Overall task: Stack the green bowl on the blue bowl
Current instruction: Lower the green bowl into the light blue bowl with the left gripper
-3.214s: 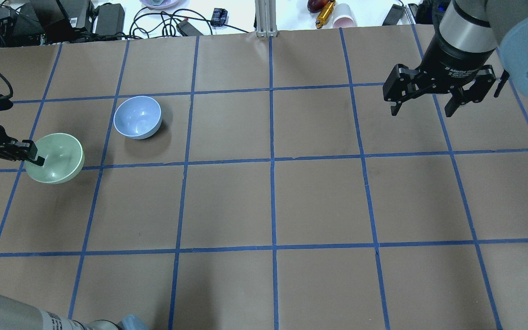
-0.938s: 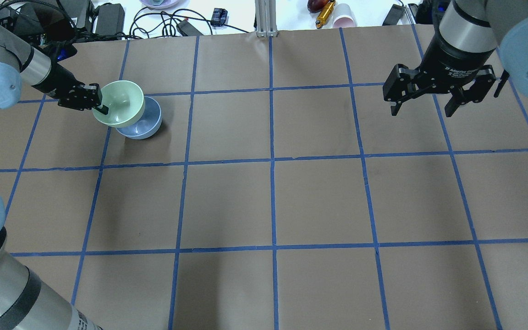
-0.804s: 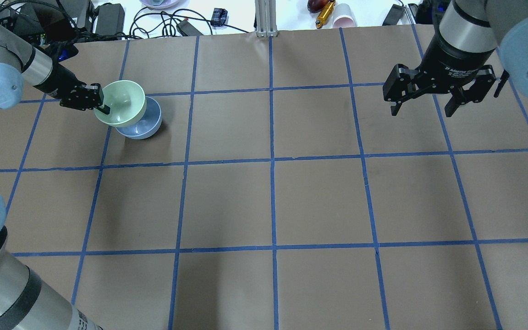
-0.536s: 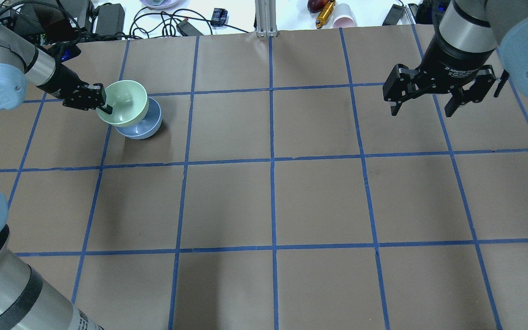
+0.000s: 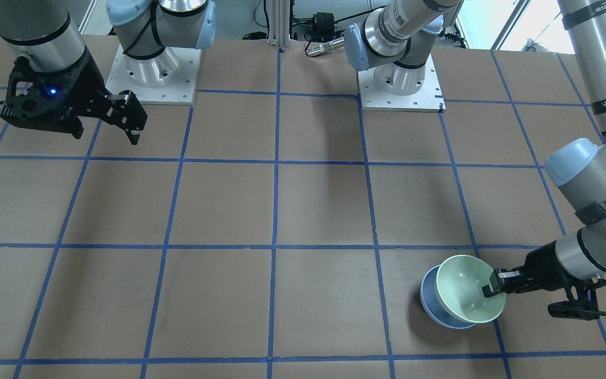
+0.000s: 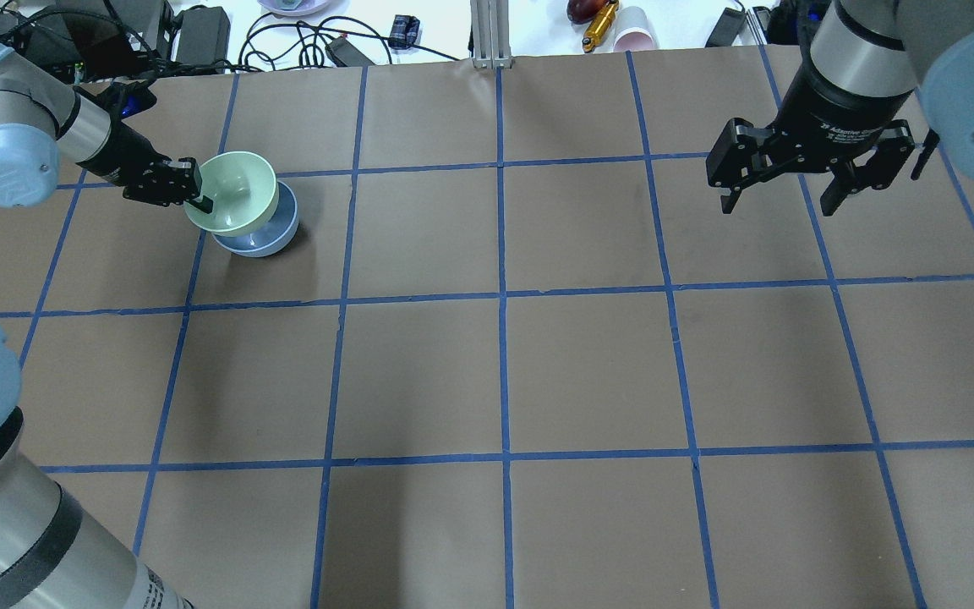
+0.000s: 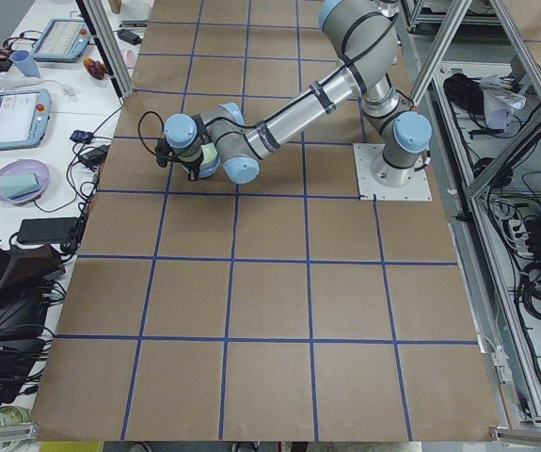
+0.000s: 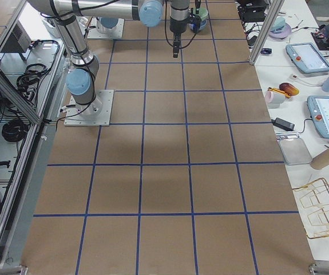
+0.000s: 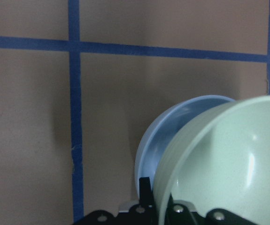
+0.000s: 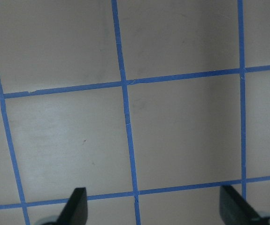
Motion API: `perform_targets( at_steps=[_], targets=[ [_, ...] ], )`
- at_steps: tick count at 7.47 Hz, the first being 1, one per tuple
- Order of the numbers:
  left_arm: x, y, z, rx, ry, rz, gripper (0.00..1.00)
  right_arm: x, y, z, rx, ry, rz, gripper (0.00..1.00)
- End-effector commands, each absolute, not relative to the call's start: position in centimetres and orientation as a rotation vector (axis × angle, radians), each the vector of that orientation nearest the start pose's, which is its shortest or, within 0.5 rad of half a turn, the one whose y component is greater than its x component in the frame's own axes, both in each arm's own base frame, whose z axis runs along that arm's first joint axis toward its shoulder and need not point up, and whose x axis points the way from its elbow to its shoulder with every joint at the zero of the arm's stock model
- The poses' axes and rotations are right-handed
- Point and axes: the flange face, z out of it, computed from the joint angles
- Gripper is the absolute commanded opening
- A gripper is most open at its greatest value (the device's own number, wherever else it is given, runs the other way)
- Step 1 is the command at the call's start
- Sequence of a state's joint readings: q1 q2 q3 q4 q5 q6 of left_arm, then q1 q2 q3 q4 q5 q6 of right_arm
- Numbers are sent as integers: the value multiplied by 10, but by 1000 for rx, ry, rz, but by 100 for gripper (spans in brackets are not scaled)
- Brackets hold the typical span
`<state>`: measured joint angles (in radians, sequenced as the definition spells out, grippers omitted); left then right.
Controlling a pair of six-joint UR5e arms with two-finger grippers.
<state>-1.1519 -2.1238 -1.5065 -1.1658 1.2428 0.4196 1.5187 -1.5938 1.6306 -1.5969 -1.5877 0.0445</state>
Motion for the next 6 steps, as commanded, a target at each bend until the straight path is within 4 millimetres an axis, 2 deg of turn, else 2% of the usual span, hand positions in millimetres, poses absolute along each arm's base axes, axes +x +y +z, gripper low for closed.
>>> perform_targets(
  at_steps=[1, 2, 4, 5, 6],
  targets=[
    [117, -670, 235, -26, 3476, -90, 44, 106, -487, 472, 152, 3155, 17, 100],
    [117, -670, 235, -28, 3474, -91, 50, 106, -487, 472, 152, 3155, 17, 100],
    [117, -670, 247, -50, 3469, -114, 51, 106, -487, 472, 152, 3155, 17, 100],
    [114, -668, 262, -41, 3453, -140, 55, 106, -487, 472, 152, 3155, 17, 100],
    [103, -665, 293, 1, 3412, -166, 59, 106, -487, 472, 152, 3155, 17, 100]
  ],
)
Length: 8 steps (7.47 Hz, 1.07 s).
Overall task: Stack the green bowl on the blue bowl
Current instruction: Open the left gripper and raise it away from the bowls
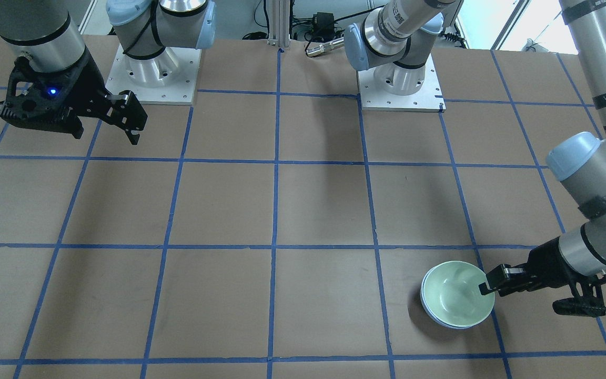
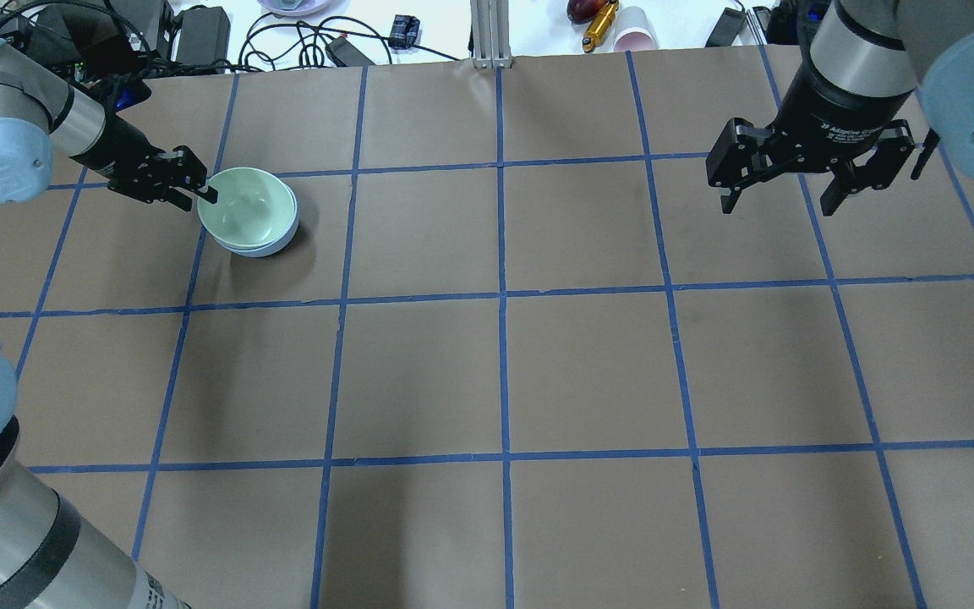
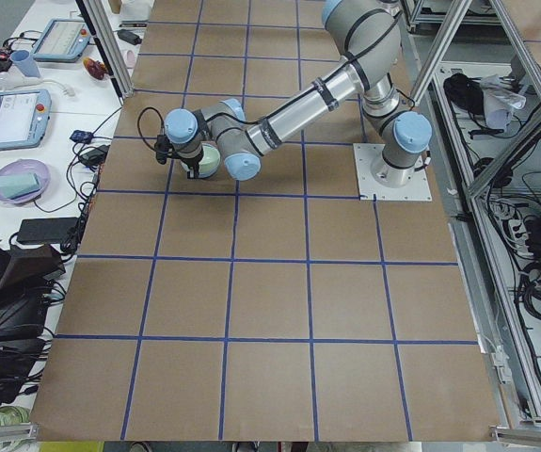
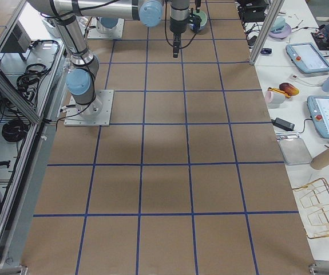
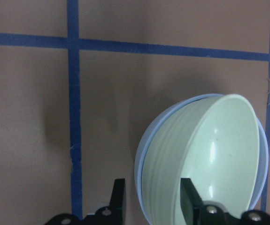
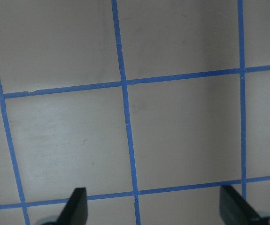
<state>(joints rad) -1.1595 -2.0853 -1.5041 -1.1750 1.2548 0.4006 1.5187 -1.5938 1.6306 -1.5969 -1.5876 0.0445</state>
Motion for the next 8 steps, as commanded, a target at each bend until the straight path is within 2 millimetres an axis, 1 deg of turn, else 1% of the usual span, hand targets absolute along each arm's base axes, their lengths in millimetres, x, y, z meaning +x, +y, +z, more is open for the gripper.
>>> perform_targets(
  at_steps=[1, 2, 3, 4, 6, 7, 8],
  targets=[
    [82, -659, 332, 82, 3280, -85, 62, 106, -487, 472, 152, 3155, 17, 100],
    [55, -648, 380, 133, 3241, -34, 66, 106, -487, 472, 152, 3155, 17, 100],
    [34, -633, 422, 58, 3247, -9, 68, 106, -487, 472, 152, 3155, 17, 100],
    [0, -621, 452, 18, 3240, -44, 70, 106, -487, 472, 152, 3155, 17, 100],
    [-77, -586, 495, 33, 3164, -87, 75, 106, -487, 472, 152, 3155, 17, 100],
    [-104, -565, 511, 52, 3159, -107, 76, 106, -487, 472, 152, 3155, 17, 100],
    [-117, -546, 525, 79, 3157, -140, 78, 106, -487, 472, 152, 3155, 17, 100]
  ],
)
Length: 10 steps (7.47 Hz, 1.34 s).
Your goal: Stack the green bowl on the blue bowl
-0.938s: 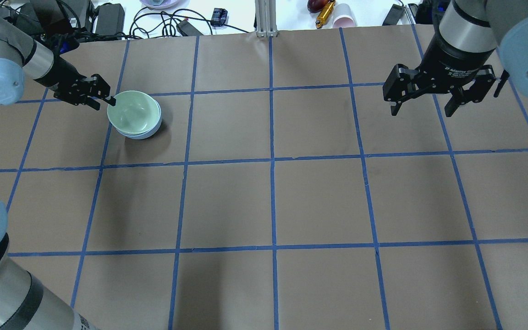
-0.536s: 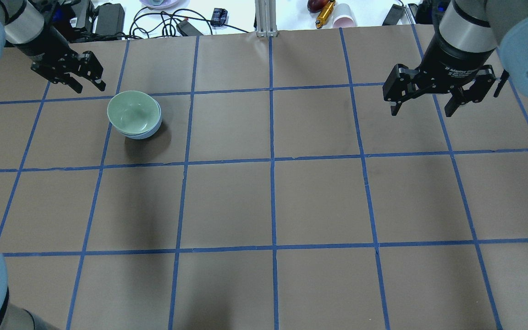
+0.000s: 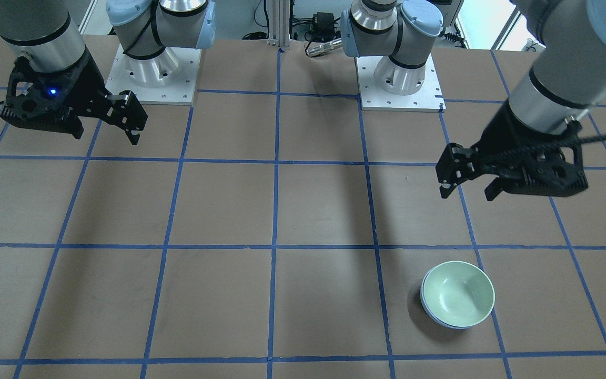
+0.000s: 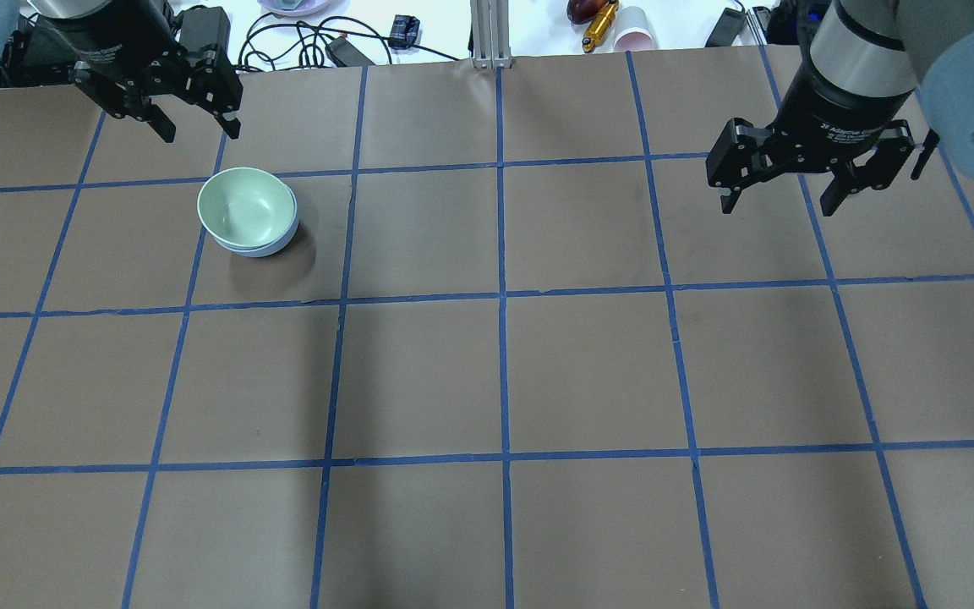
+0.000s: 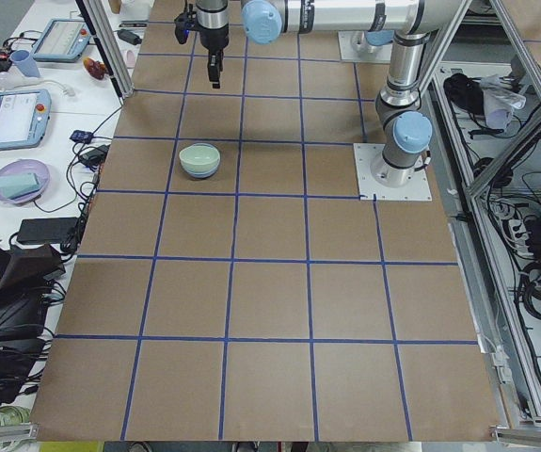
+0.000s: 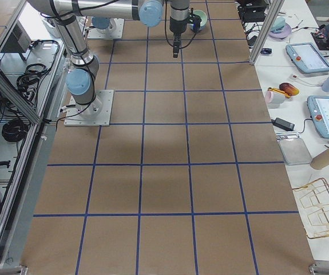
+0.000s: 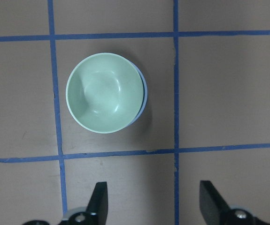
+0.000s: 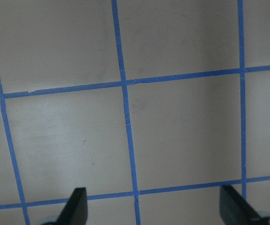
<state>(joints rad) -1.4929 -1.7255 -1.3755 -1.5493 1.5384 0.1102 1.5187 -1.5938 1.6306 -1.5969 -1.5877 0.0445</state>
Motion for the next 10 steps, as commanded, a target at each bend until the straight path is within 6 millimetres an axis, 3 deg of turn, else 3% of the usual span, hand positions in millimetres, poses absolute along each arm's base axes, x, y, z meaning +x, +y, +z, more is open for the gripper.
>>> perform_targets(
  at_steps=[1, 2, 3, 10],
  targets=[
    [-121, -523, 535, 89, 3157, -157, 83, 106, -487, 472, 152, 3155, 17, 100],
    [-122, -504, 540, 94, 3154, -171, 85, 106, -487, 472, 152, 3155, 17, 100],
    [-118, -498, 533, 94, 3155, -162, 89, 106, -487, 472, 152, 3155, 17, 100],
    [-108, -499, 535, 65, 3154, -182, 96, 106, -487, 472, 152, 3155, 17, 100]
  ],
)
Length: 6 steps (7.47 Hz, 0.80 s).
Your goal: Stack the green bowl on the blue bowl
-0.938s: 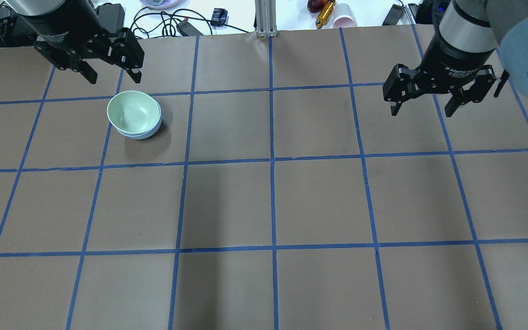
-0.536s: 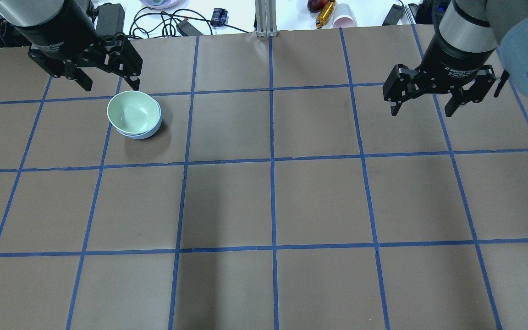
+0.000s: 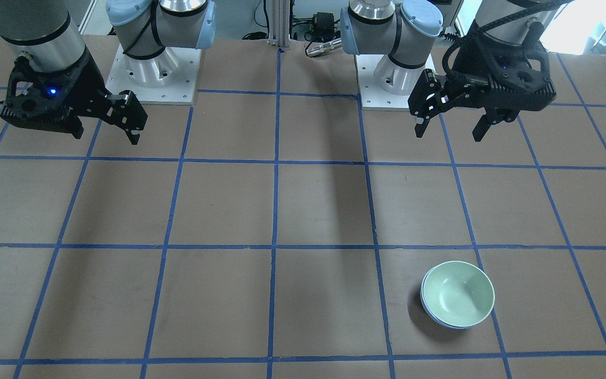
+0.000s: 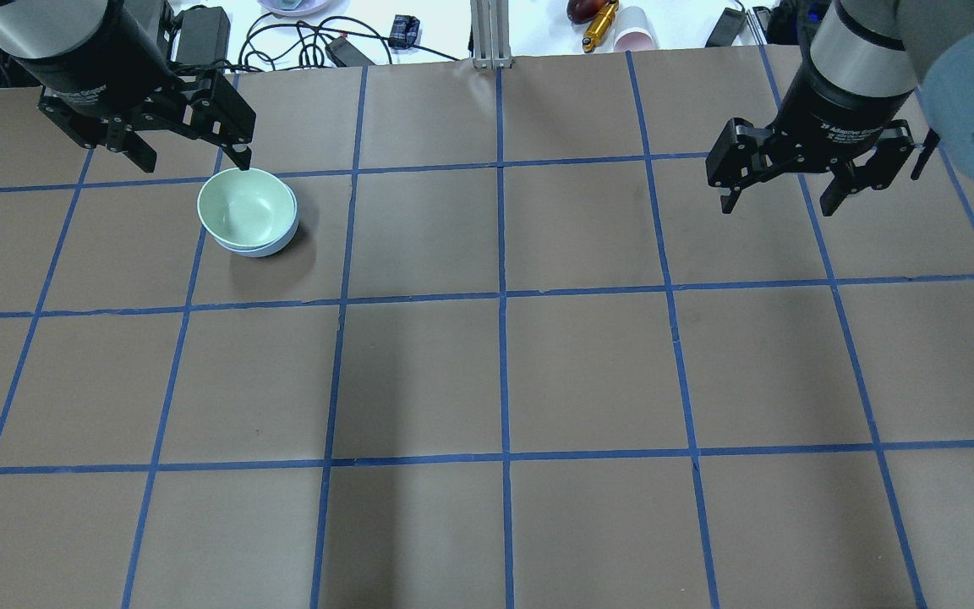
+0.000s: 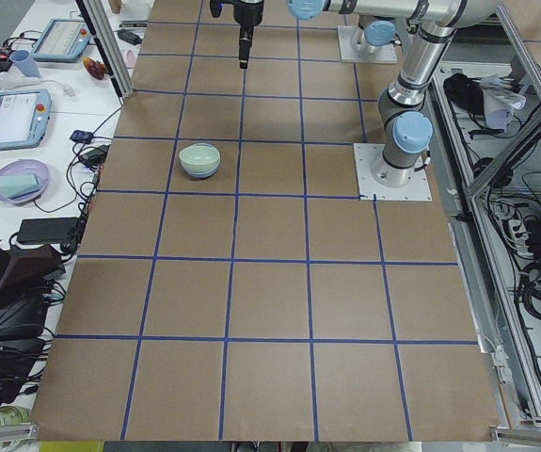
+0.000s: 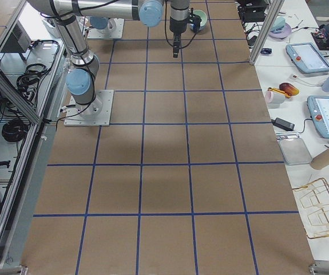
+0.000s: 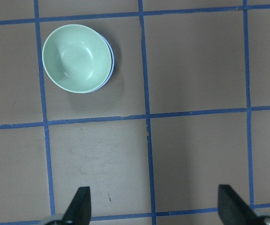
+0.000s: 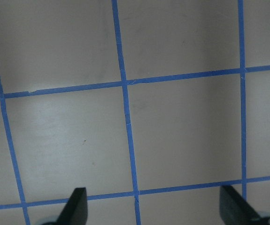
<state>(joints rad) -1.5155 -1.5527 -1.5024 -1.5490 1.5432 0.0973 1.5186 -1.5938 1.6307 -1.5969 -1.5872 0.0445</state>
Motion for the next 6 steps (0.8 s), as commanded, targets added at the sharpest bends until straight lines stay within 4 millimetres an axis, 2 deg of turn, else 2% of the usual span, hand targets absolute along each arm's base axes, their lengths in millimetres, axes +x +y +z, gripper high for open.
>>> perform_targets(
  at_steps=[1, 6],
  targets=[
    [-108, -501, 533, 65, 3156, -178, 96, 106, -487, 472, 152, 3155, 17, 100],
    [-102, -502, 533, 51, 3153, -187, 100, 106, -487, 472, 152, 3155, 17, 100]
  ],
)
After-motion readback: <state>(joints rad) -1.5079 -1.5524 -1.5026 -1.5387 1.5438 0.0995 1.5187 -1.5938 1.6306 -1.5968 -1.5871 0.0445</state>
